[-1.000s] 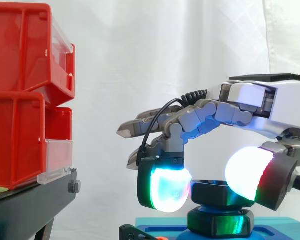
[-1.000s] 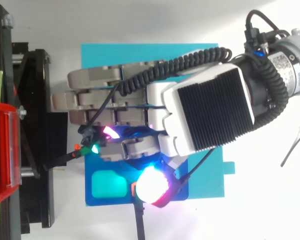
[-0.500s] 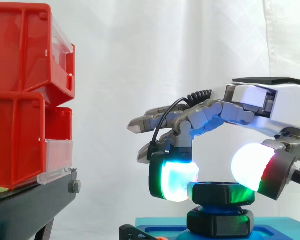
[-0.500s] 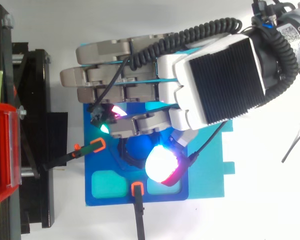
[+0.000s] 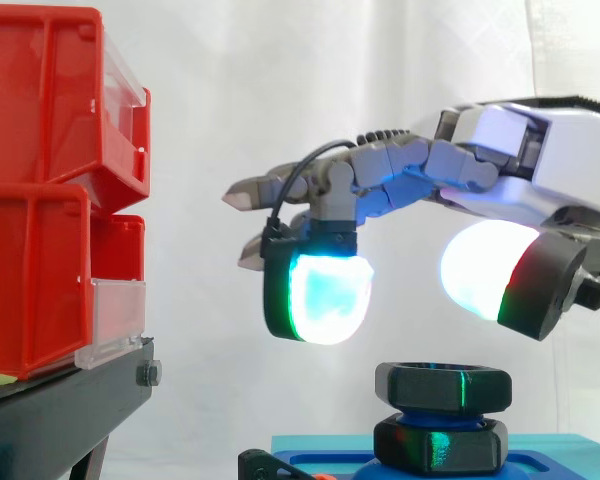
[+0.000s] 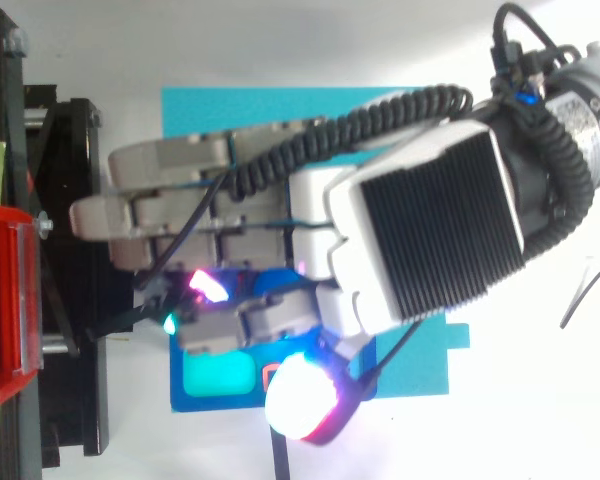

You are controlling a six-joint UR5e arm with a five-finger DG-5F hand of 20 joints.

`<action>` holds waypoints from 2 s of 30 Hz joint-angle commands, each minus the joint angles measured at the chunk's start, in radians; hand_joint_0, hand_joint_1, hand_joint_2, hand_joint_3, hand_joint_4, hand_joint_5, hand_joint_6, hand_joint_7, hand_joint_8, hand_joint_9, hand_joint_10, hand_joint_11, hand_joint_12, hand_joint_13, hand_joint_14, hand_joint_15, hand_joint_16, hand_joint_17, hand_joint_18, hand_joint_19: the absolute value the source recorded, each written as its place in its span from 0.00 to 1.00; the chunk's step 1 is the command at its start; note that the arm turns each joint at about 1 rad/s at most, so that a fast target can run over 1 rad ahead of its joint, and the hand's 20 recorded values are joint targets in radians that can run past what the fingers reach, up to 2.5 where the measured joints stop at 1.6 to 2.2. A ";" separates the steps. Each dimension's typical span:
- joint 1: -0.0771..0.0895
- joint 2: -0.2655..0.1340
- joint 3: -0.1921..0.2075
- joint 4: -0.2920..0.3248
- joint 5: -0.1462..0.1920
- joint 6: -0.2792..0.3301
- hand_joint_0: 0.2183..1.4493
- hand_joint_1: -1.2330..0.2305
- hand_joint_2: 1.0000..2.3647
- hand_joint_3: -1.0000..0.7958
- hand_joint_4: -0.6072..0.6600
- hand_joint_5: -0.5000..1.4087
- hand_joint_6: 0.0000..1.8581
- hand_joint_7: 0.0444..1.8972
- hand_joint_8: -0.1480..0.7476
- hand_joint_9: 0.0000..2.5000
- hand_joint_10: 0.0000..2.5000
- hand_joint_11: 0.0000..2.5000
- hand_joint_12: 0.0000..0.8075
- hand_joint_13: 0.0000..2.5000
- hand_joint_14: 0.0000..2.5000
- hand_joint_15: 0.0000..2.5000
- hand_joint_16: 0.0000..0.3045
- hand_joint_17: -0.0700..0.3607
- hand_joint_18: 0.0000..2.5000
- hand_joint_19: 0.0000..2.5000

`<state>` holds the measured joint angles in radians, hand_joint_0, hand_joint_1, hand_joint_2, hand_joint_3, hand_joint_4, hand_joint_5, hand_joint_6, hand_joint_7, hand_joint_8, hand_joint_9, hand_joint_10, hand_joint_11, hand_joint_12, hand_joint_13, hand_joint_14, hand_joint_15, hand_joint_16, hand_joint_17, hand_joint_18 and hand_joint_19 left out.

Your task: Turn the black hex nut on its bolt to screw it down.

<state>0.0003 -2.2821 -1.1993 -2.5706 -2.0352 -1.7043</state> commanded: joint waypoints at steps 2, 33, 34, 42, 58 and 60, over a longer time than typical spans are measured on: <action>0.027 -0.001 0.006 -0.010 0.030 0.000 0.17 0.73 0.00 0.28 0.68 0.22 0.27 0.52 0.42 0.26 0.00 0.01 0.47 0.13 0.00 0.00 0.16 0.42 0.08 0.08; 0.035 -0.001 0.004 -0.097 0.010 -0.003 0.19 0.76 0.00 0.28 0.52 0.26 0.27 0.76 0.39 0.27 0.00 0.00 0.42 0.12 0.00 0.00 0.15 0.40 0.06 0.08; 0.032 -0.002 0.004 -0.095 0.009 -0.003 0.19 0.76 0.00 0.28 0.52 0.26 0.27 0.76 0.39 0.27 0.00 0.00 0.43 0.13 0.00 0.00 0.15 0.40 0.06 0.08; 0.017 -0.001 0.004 -0.092 0.001 -0.012 0.19 0.76 0.00 0.28 0.53 0.26 0.27 0.77 0.39 0.27 0.00 0.00 0.44 0.13 0.00 0.00 0.15 0.40 0.07 0.08; -0.029 -0.001 0.004 -0.069 -0.053 -0.014 0.19 0.75 0.00 0.28 0.54 0.26 0.27 0.77 0.40 0.27 0.00 0.00 0.43 0.13 0.00 0.00 0.15 0.40 0.07 0.08; -0.032 -0.001 0.004 -0.069 -0.059 -0.014 0.19 0.74 0.00 0.28 0.54 0.26 0.27 0.77 0.40 0.27 0.00 0.00 0.43 0.13 0.00 0.00 0.15 0.40 0.07 0.08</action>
<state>-0.0250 -2.2825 -1.1950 -2.6418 -2.0805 -1.7180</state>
